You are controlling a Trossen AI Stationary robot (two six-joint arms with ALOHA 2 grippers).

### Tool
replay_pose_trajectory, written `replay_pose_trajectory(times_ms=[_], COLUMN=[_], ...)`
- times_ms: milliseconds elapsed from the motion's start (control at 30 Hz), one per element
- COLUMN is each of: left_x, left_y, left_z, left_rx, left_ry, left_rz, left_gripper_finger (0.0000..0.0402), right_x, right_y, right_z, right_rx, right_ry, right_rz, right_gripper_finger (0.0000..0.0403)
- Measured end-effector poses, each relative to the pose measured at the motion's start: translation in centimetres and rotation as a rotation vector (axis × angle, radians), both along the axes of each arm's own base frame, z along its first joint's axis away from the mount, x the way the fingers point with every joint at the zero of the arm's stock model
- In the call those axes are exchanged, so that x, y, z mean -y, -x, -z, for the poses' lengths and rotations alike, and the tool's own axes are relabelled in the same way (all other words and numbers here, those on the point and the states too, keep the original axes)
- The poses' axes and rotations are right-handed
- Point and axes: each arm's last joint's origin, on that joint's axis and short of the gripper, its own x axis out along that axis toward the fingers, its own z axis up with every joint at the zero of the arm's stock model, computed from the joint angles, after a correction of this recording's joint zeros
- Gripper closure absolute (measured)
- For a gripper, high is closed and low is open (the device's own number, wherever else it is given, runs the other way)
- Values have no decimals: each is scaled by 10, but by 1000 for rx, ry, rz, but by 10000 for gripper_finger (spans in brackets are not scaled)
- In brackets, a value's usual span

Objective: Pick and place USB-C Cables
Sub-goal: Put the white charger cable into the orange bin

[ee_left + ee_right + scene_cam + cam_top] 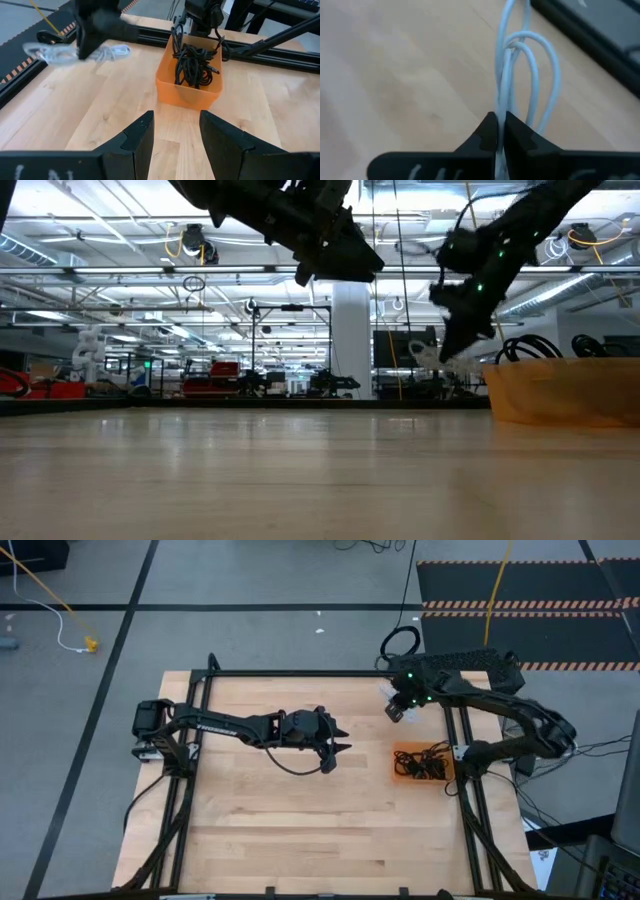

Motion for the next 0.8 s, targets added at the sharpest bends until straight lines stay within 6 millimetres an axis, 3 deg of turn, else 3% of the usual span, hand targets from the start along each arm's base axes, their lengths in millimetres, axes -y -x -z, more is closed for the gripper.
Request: replay_pose_trajectory(times_ms=[333, 467, 600, 800], left_x=[0, 0, 0, 0], left_y=[0, 0, 0, 0], left_z=[-1, -1, -1, 0], left_rx=[10, 12, 14, 15], left_ry=[26, 48, 63, 87], left_rz=[-12, -23, -29, -40], left_gripper_finger=[240, 240, 240, 240], right_x=[-46, -67, -87, -112], right_y=[2, 4, 5, 11], right_z=[-66, -83, -84, -61], right_rx=[363, 475, 527, 491], right_ry=[173, 188, 128, 1], right_rz=[-204, -305, -385, -439], right_gripper_finger=[402, 402, 402, 402])
